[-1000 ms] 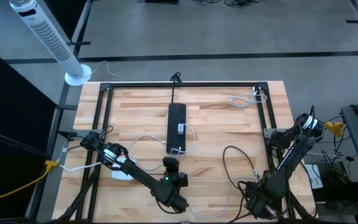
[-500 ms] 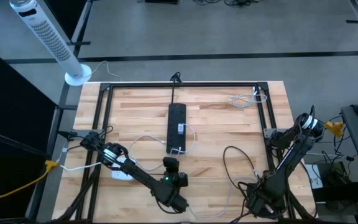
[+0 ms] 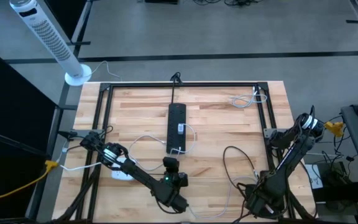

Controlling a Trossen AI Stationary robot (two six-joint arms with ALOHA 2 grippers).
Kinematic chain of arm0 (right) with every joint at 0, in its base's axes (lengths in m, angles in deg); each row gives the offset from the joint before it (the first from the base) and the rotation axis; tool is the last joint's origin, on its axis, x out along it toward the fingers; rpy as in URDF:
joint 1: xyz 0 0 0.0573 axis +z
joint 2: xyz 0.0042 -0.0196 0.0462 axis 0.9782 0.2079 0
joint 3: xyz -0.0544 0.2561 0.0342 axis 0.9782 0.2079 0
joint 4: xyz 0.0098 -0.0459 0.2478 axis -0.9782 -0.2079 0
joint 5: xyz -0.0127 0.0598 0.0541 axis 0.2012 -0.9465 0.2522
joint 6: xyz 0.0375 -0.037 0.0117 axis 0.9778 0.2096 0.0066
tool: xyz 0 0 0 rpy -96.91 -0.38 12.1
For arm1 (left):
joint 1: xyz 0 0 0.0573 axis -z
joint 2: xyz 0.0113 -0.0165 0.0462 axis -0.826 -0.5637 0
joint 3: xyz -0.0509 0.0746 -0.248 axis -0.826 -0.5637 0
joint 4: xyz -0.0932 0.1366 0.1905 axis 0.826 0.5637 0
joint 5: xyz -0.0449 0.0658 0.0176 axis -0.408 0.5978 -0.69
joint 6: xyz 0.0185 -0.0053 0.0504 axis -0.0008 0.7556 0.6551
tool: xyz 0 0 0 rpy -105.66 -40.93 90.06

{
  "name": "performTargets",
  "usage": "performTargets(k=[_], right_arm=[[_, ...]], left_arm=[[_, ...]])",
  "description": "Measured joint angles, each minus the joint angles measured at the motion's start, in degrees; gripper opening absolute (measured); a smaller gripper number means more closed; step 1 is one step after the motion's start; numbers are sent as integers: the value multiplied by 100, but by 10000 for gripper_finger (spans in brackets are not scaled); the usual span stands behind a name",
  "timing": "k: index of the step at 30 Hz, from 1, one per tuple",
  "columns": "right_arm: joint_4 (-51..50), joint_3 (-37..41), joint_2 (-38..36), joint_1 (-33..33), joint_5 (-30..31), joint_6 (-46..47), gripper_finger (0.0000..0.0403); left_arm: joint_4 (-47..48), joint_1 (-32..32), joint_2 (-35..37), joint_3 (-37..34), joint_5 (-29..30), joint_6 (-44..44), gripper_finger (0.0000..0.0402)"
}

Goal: Insert USB
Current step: Insert the black charger cable into the bottom black outlet extension

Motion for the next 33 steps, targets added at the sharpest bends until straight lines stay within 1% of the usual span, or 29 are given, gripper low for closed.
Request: performTargets(k=[7,14,21,29,33], right_arm=[[23,7,0,58,14,36,19],[64,74,4,270,40,236,19],[84,83,14,286,6,327,19],[210,71,390,357,54,81,19],[200,61,389,358,78,50,19]], left_arm=[[0,0,0,0,0,0,25],[0,0,0,0,0,0,25],[-2,-5,0,0,1,15,25],[-4,-4,0,0,-1,17,25],[-4,-4,0,-2,0,17,25]])
